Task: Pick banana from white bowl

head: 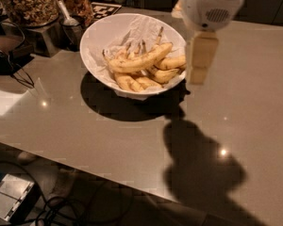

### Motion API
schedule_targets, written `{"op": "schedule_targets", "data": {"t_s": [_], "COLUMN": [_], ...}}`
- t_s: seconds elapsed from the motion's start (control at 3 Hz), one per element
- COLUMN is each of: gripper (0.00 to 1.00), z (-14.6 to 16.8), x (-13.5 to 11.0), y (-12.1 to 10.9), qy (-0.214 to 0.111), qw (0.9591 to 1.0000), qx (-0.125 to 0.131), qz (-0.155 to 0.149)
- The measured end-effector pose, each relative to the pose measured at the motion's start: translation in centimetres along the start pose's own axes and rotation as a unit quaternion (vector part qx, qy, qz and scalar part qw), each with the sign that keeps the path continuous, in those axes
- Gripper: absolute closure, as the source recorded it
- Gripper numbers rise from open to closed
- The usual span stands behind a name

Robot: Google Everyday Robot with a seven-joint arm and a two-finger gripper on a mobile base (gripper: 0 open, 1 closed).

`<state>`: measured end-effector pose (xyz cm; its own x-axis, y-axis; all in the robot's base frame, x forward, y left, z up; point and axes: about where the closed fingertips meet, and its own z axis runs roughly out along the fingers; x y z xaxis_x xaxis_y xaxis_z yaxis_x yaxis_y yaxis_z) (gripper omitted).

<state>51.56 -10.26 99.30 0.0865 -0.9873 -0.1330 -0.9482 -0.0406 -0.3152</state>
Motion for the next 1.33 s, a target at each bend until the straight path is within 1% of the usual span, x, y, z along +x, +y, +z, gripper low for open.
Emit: {"op": "schedule_targets", "data": {"t_s": [0.33, 0.67, 1.0, 1.33], "gripper": [0.00, 0.00, 0.06, 0.17], "z": [2.3, 4.1, 5.4, 6.5], "x": [-3.2, -5.1, -6.4, -7.1], "y": [-3.2, -5.2, -6.6, -7.8], "qy": [-0.008, -0.015, -0.020, -0.021], "qw": [0.9991, 0.9977, 0.9968, 0.9962], "qx": [-0.013, -0.026, -0.036, -0.042], "qz": [-0.039, -0.060, -0.069, -0.074]}}
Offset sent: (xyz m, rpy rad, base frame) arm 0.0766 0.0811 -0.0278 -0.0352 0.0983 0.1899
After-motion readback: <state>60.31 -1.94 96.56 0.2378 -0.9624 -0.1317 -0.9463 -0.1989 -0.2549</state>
